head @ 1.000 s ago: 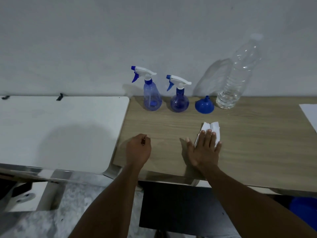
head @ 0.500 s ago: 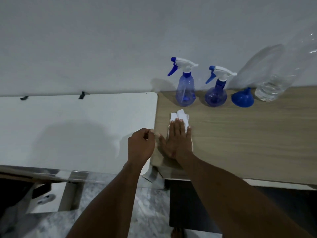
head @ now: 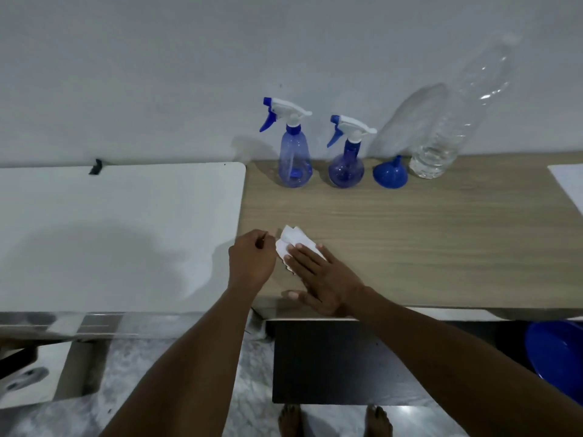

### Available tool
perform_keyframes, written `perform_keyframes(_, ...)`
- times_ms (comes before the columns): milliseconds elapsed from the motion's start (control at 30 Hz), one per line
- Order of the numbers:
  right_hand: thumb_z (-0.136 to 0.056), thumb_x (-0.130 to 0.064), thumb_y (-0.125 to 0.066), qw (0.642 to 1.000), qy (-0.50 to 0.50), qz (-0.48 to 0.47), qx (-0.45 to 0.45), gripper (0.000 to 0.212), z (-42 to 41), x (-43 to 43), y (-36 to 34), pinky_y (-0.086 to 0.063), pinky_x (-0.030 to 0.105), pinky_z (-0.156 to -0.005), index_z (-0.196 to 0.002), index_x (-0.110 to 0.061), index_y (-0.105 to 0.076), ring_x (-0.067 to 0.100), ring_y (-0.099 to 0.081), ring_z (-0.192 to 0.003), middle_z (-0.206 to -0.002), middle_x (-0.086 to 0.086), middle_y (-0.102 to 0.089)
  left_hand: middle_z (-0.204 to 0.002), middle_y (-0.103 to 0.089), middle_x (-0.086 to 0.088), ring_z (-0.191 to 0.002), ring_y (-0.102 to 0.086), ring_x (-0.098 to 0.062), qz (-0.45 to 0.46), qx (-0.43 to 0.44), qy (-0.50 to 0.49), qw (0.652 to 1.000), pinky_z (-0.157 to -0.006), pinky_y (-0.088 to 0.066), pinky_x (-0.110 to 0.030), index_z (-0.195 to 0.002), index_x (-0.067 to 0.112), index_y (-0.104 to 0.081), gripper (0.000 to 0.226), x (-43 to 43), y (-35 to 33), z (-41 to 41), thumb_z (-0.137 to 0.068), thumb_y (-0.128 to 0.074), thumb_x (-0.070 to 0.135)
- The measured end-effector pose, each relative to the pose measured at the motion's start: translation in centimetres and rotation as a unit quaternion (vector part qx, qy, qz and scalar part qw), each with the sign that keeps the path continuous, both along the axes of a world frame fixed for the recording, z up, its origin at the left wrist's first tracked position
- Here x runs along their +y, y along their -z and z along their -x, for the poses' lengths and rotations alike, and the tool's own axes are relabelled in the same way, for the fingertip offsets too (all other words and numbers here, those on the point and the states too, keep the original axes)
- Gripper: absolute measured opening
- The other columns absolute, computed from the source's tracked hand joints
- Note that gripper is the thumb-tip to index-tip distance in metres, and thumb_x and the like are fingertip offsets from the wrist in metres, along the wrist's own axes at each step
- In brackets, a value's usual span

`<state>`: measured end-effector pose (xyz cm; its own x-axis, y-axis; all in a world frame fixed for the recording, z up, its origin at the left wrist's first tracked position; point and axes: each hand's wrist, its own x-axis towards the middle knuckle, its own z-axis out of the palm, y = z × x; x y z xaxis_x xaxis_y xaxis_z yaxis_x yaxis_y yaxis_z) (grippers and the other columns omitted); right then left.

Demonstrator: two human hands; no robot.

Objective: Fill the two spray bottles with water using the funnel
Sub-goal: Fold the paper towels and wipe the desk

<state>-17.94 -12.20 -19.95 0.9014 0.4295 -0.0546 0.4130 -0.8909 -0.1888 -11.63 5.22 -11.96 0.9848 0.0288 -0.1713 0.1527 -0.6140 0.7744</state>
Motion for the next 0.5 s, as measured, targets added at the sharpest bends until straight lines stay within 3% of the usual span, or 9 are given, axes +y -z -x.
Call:
perform_keyframes(267, -0.096, -0.073, -0.017, 0.994, 0.098, 0.042, 0.009, 0.083, 6.1, -14.7, -0.6, -0.013, 0.049, -0.123, -0.160, -0.020, -0.012, 0.012, 0.003, -0.154, -0.167, -0.001, -0.005, -0.076, -0.073, 0.005, -0.075, -0.071, -0.018, 0.030, 0.012, 0.012, 0.999, -0.080, -0.058, -0.043, -0.083, 0.022, -0.072, 0.035, -8.8, 2.0, 4.3, -0.081, -0.050, 0.050)
perform_keyframes(400, -0.096, -0.072, -0.012, 0.978, 0.205, 0.042, 0.008, 0.085, 10.7, -22.9, -0.6, -0.023, 0.052, -0.119, -0.158, -0.015, -0.021, 0.017, -0.008, -0.154, -0.166, 0.004, -0.014, -0.071, -0.067, 0.002, -0.072, -0.064, -0.019, -0.002, -0.011, 0.067, 0.998, -0.068, -0.044, -0.027, -0.081, 0.015, -0.070, 0.022, -14.6, 1.2, 7.7, -0.093, -0.058, 0.029)
perform_keyframes(500, -0.093, -0.073, 0.004, 0.962, 0.273, 0.029, 0.008, 0.091, 13.5, -25.7, -0.7, -0.019, 0.052, -0.121, -0.159, -0.014, -0.018, 0.019, -0.007, -0.154, -0.167, 0.004, -0.012, -0.073, -0.067, 0.002, -0.071, -0.062, -0.013, -0.022, -0.020, 0.117, 0.993, -0.067, -0.042, -0.024, -0.084, 0.018, -0.070, 0.014, -18.1, 1.3, 10.3, -0.092, -0.061, 0.024)
